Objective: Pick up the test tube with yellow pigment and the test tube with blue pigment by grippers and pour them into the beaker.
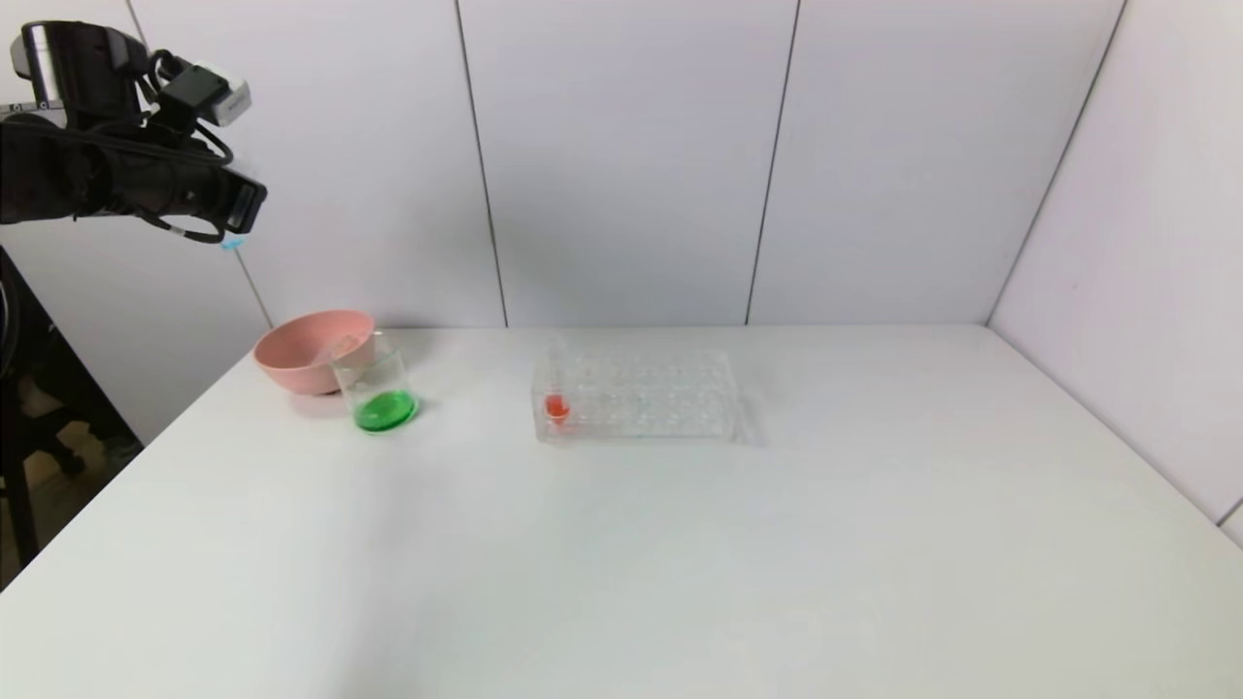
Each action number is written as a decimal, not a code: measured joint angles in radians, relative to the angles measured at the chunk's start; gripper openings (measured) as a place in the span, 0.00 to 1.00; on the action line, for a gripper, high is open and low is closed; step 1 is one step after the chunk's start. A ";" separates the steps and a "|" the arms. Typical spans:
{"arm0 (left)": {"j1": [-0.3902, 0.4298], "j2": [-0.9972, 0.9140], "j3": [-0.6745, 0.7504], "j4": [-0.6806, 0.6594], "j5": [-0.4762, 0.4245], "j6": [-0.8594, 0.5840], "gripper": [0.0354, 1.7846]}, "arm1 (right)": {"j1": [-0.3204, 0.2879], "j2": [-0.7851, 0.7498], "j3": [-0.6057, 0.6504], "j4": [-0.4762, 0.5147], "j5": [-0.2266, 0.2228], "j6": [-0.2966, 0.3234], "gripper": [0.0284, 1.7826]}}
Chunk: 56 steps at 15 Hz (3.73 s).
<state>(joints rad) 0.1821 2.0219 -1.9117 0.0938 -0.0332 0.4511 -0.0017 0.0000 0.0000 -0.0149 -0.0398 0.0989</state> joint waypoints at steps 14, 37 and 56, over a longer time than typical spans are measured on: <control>0.001 0.140 0.126 -0.358 -0.013 -0.487 0.24 | 0.000 0.000 0.000 0.000 0.000 0.000 0.96; 0.004 0.081 0.230 -0.433 -0.024 -0.491 0.99 | 0.000 0.000 0.000 0.000 0.000 0.000 0.96; -0.146 -1.377 0.949 0.204 -0.336 -0.418 0.99 | 0.000 0.000 0.000 0.000 0.000 0.000 0.96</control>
<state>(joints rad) 0.0364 0.6445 -0.9626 0.2983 -0.3689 0.0330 -0.0017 0.0000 0.0000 -0.0149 -0.0398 0.0989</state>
